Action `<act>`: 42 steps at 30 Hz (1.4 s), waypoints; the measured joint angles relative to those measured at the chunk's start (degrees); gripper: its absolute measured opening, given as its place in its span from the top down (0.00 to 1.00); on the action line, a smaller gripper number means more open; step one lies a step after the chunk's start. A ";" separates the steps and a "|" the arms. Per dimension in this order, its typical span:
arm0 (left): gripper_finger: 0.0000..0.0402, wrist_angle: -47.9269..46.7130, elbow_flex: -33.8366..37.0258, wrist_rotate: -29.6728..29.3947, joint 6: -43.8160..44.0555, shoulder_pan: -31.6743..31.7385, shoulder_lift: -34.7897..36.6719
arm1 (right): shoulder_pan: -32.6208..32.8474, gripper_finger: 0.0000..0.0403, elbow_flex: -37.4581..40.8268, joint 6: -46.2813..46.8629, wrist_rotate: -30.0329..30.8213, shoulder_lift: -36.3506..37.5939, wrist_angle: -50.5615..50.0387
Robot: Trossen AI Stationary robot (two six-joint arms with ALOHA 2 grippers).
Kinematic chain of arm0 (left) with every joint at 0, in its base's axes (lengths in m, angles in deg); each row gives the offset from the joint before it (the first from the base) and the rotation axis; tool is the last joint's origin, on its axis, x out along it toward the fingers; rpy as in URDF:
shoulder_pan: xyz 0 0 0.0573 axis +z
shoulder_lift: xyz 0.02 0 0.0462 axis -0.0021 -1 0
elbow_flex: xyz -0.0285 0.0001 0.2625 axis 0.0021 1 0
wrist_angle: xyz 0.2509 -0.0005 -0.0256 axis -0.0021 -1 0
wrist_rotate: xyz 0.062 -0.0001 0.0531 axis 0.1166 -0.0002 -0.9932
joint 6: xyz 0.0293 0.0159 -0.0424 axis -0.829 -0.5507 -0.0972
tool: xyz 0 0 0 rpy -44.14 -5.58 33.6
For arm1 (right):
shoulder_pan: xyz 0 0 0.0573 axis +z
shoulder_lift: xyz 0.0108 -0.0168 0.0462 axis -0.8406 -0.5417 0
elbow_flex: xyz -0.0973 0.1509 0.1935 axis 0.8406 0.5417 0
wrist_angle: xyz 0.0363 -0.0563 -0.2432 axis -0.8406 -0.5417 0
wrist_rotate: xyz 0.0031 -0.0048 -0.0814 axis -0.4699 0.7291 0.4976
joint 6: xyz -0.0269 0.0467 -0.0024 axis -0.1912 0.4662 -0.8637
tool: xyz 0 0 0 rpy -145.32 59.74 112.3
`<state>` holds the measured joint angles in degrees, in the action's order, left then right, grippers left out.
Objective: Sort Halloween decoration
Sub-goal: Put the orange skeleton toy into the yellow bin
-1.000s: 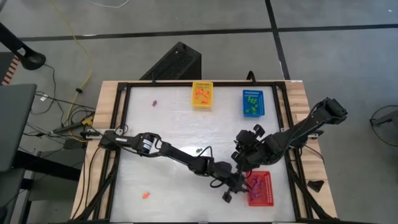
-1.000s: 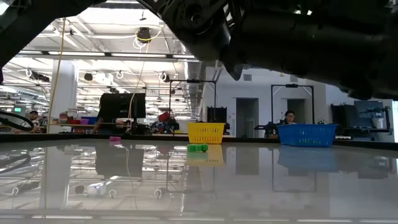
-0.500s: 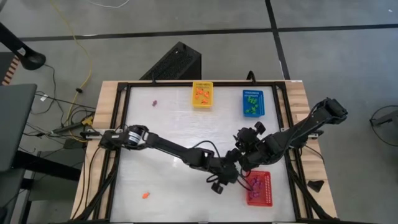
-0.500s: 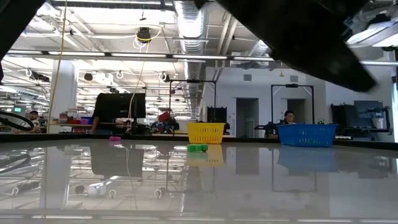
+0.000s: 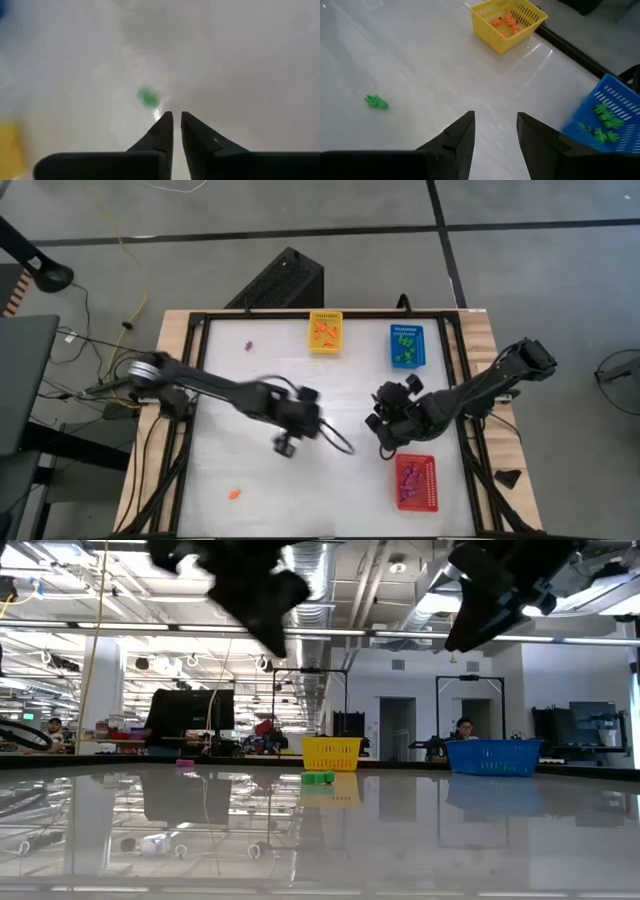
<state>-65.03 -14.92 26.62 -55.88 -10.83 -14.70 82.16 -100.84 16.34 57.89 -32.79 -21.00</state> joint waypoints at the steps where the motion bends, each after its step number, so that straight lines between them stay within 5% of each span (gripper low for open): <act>1: 0.95 1.98 4.59 -0.70 0.30 1.20 3.74 | -0.14 0.57 0.00 -0.02 -0.26 -0.01 0.54; 6: 0.99 12.65 24.74 -5.79 6.51 12.64 22.42 | -0.47 0.57 0.00 -1.98 -0.54 0.02 3.99; 11: 0.93 13.66 33.54 0.38 13.22 33.26 33.02 | -1.19 0.57 0.00 -8.89 -1.62 0.06 8.91; 16: 0.78 12.91 35.44 8.23 13.85 51.02 30.75 | -2.65 0.57 0.00 -14.04 -1.78 0.06 12.53; 20: 0.63 12.06 33.15 8.55 13.70 59.27 24.40 | -3.45 0.57 0.00 -15.25 -2.15 0.06 12.85; 27: 0.46 9.19 29.98 8.31 13.25 64.23 13.49 | -4.55 0.57 0.00 -15.80 -3.44 0.06 12.69; 42: 0.45 5.85 27.83 8.03 10.19 64.36 8.33 | -4.53 0.57 0.00 -15.61 -4.58 0.06 12.66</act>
<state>-59.18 12.92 34.64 -45.69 53.53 -6.37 77.63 -100.84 0.74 53.31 -32.73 -8.34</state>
